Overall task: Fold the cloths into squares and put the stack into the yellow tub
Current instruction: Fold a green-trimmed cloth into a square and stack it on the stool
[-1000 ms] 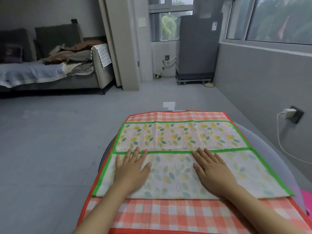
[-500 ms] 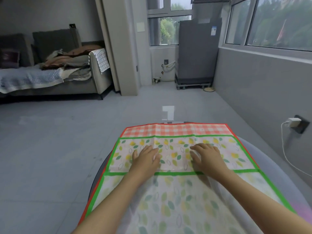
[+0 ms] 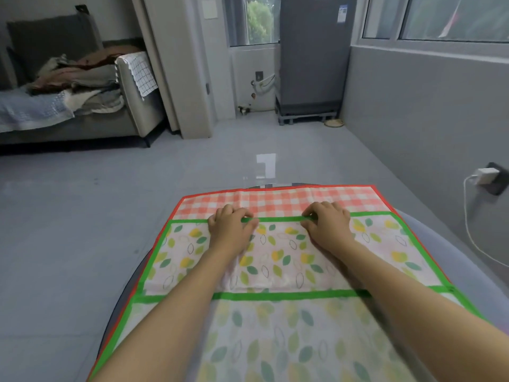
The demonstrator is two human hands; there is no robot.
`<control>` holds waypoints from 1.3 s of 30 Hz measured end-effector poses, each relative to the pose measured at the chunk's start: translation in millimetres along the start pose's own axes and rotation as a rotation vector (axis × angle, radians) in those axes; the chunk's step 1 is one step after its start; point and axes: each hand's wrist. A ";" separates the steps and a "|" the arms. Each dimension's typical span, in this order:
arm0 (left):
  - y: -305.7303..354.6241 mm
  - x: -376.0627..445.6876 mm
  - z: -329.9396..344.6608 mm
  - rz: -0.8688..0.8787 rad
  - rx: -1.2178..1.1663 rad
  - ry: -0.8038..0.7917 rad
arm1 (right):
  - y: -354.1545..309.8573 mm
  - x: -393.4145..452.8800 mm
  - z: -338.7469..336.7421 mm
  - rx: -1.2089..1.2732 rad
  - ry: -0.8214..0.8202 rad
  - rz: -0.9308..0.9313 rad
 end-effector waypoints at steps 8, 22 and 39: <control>9.4 -37.5 -48.7 -0.025 -0.157 0.128 | -21.6 -34.6 -46.0 0.078 0.084 -0.047; 14.8 -169.2 -197.0 0.110 -0.175 -0.007 | -104.2 -165.2 -166.4 -0.030 0.040 -0.228; -0.4 -309.0 -147.8 0.130 -0.108 -0.323 | -66.0 -297.3 -134.4 -0.022 -0.364 -0.155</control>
Point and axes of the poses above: each hand's wrist, its own x-axis towards the middle knuckle, its own z-axis out of the palm, y = z × x, and after that the axes turned 14 degrees about x, right-handed
